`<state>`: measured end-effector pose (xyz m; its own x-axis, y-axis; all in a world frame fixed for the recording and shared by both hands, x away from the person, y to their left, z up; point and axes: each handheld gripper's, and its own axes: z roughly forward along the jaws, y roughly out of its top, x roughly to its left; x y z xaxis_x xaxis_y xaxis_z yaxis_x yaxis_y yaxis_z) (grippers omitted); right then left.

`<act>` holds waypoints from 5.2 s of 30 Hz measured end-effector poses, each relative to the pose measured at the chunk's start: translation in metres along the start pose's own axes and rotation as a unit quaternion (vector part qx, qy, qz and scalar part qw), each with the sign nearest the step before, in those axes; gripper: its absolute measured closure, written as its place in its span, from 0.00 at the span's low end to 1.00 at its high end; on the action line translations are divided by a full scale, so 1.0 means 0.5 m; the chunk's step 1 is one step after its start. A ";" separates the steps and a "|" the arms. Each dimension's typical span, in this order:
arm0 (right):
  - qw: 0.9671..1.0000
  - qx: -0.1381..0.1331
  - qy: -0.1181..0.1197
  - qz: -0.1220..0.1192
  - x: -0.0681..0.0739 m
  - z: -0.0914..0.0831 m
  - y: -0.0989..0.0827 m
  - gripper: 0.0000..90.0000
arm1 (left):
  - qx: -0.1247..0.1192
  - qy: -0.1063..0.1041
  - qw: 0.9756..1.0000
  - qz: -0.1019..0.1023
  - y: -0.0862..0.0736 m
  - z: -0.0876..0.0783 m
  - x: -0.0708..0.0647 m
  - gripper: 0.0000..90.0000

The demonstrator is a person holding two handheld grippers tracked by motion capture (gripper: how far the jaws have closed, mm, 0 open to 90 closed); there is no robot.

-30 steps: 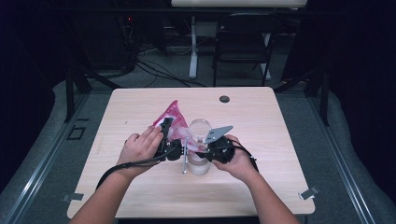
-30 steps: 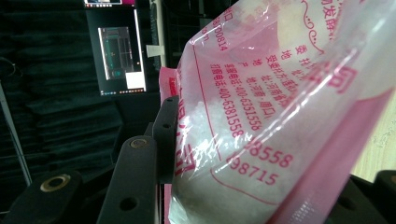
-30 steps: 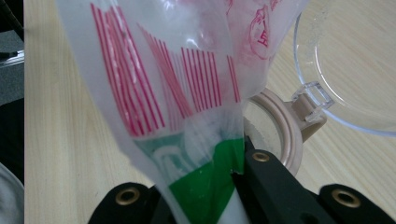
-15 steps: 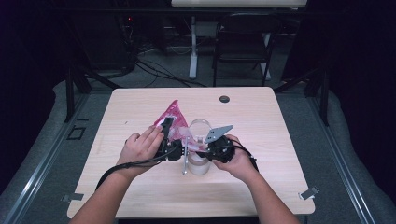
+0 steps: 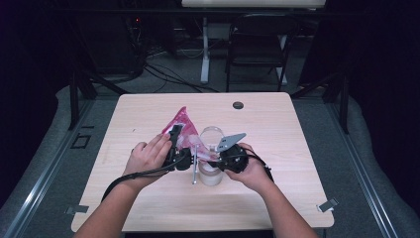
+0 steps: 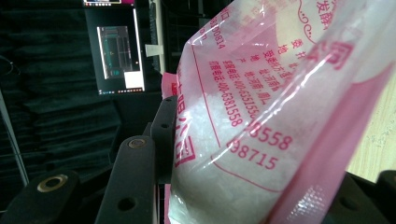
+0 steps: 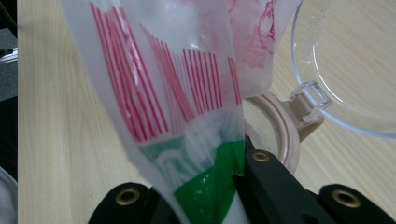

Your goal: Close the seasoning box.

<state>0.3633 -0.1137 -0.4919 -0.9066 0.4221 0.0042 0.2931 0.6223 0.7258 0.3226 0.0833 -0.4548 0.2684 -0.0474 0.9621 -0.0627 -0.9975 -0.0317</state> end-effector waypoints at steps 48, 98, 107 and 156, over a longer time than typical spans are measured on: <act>1.000 -0.004 -0.005 -0.002 0.001 -0.001 0.003 1.00 | 0.000 -0.009 1.000 -0.010 -0.020 0.007 -0.008 0.66; 1.000 -0.009 -0.011 -0.011 0.013 0.000 0.014 1.00 | 0.009 -0.079 0.989 -0.127 -0.074 0.013 -0.084 0.74; 1.000 -0.009 -0.011 -0.018 0.017 0.001 0.017 1.00 | 0.009 -0.096 0.984 -0.152 -0.081 0.014 -0.101 0.74; 0.997 -0.074 -0.037 -0.009 0.016 -0.017 0.029 0.55 | -0.013 -0.231 0.910 -0.344 -0.146 0.055 -0.174 0.80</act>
<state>0.3578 -0.1068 -0.4756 -0.8849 0.4623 -0.0564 0.2238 0.5282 0.8191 0.3304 0.1586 -0.5435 0.6271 0.5648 0.5364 0.2517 -0.7986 0.5466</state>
